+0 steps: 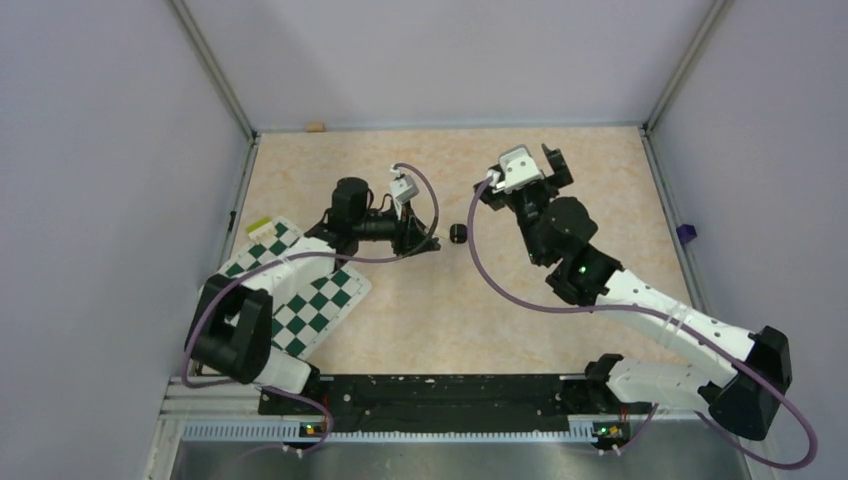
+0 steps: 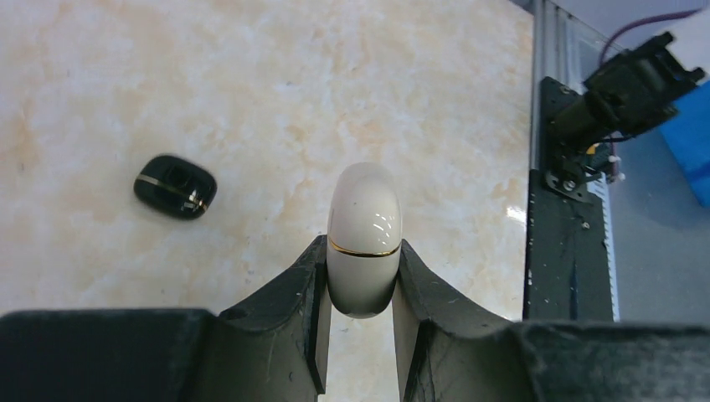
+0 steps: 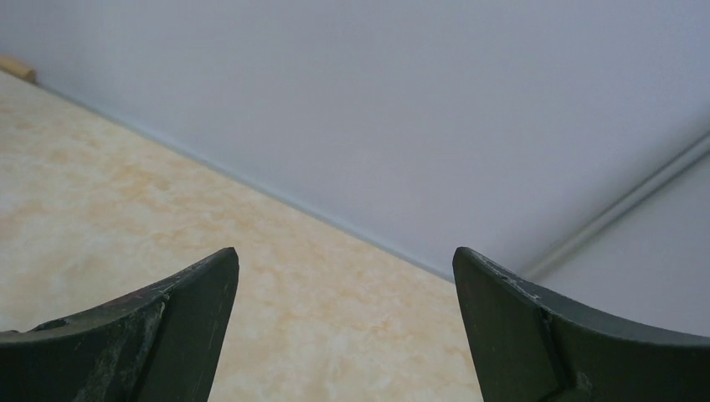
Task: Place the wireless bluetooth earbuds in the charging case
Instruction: Close the charging case, then place the charging case at the center of the board.
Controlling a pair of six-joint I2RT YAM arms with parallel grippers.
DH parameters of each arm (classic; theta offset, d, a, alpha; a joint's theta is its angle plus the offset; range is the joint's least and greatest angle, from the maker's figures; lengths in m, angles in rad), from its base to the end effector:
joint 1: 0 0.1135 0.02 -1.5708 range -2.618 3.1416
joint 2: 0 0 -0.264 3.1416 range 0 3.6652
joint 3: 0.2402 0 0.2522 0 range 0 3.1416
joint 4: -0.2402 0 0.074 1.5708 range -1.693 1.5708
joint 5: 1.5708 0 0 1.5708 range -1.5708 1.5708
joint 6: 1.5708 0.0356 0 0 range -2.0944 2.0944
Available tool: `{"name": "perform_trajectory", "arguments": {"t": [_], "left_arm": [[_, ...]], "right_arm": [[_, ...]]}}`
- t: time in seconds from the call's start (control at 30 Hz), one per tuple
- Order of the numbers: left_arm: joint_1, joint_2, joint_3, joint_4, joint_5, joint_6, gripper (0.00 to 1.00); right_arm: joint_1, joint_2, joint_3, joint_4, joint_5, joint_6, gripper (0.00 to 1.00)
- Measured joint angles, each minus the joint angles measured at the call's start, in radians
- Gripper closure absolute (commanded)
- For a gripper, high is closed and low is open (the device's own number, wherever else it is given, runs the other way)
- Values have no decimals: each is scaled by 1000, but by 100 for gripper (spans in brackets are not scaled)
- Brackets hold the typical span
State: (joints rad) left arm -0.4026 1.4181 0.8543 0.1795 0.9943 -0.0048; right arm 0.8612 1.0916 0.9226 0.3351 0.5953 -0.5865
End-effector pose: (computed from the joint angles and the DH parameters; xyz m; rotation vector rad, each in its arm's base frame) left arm 0.2694 -0.1472 0.2592 1.0249 1.6730 -1.2304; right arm 0.1793 0.1781 0.3828 -0.5275 1.3359 -0.1919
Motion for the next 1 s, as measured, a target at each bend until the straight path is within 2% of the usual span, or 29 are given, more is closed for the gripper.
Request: {"name": "perform_trajectory", "arguments": {"t": [0.23,0.47,0.73,0.87,1.0], "left_arm": [[-25,171,0,37,-163,-148,100],[-32,243,29,23,-376,-177,100],[-32,366,92,-14,-463,-206,97],[-32,424,133,-58,-497,-224,93],[-32,446,158,-93,-544,-246,78]], "right_arm": [[-40,-15,0,51,66,-6,2],[-40,-15,-18,56,58,-5,2],[-40,-15,-20,55,39,5,2],[-40,-15,-20,54,34,7,2],[-40,-15,-20,54,29,13,2]]}}
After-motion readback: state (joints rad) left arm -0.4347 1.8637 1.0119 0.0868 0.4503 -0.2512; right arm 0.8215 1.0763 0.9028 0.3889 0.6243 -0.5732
